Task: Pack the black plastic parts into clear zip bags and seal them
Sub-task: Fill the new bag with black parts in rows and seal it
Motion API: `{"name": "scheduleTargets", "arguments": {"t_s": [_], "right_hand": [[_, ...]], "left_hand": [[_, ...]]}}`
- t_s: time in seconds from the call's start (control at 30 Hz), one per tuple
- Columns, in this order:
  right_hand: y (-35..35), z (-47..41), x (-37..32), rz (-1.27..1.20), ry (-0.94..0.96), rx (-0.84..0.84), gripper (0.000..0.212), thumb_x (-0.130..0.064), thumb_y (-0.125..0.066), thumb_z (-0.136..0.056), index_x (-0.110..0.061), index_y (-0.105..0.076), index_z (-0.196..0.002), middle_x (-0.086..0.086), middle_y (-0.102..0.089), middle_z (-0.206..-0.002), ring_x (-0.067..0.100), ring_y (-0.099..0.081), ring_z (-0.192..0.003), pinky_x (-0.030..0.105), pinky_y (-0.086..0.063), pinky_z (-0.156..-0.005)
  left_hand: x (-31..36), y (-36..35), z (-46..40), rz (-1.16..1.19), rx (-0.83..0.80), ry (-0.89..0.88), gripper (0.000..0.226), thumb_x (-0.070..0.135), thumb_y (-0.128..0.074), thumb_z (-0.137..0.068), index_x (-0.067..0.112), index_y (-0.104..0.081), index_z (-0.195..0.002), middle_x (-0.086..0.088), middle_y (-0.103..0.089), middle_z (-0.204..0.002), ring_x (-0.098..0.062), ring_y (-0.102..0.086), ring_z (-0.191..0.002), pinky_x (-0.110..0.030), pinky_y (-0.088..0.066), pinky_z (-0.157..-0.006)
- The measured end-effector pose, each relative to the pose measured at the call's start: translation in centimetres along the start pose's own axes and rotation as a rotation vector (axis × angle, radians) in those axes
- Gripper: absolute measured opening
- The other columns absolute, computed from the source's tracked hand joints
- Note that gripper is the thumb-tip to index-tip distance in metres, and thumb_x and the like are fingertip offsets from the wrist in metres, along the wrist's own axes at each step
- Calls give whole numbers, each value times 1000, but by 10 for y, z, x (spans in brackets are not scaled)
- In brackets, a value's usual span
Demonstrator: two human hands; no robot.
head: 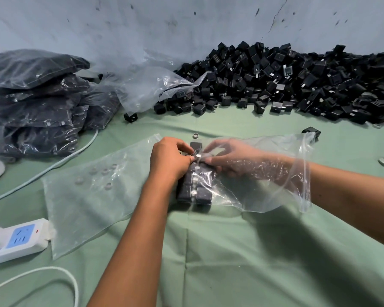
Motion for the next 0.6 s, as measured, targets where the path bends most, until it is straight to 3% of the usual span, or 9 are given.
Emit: {"name": "scheduleTargets", "arguments": {"t_s": [0.2,0.3,0.4,0.5,0.6], "right_hand": [[0,4,2,-110,-6,22,23,-32,-74,-94,-32,-70,-117,2,-73,-73,11,-57,-52,19,-43,-42],[-2,7,-5,-75,37,11,17,-29,-70,-97,-36,-71,-112,-3,-75,-74,6,-57,-50,16,-43,-41],[-3,7,-6,-110,28,21,18,-25,-68,-98,-30,-70,-115,-4,-75,-73,2,-60,-49,14,-43,-41],[2,6,-2,-67,-19,31,28,-21,-65,-101,-16,-62,-129,7,-75,-85,7,-67,-59,20,-53,-49],[3,5,5,-110,-71,21,27,-7,-60,-101,-19,-63,-125,6,-70,-81,6,-62,-50,18,-47,-44]], "left_hand": [[2,2,-14,-89,0,31,36,-6,-69,-78,28,-80,-72,13,-70,-75,-9,-65,-79,-24,-52,-71],[12,-1,-21,-54,69,-35,27,4,-69,-81,28,-78,-87,10,-71,-90,-15,-65,-88,-25,-47,-76],[25,-19,-26,-84,-6,-114,11,29,-76,-86,28,-77,-97,7,-73,-98,-15,-65,-92,-26,-48,-80],[27,-28,-34,-118,-49,-95,11,37,-80,-82,27,-77,-87,5,-74,-91,-17,-68,-90,-30,-55,-84],[26,-28,-41,-220,-67,-56,11,34,-80,-78,28,-72,-74,5,-76,-94,-19,-69,-93,-31,-56,-82]]}}
Point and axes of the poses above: each hand's wrist, its own z-axis away from the middle knuckle, its own y-axis out of the back of the hand, x = y × z, the point moved 7 cm from there along -z, towards the middle knuckle
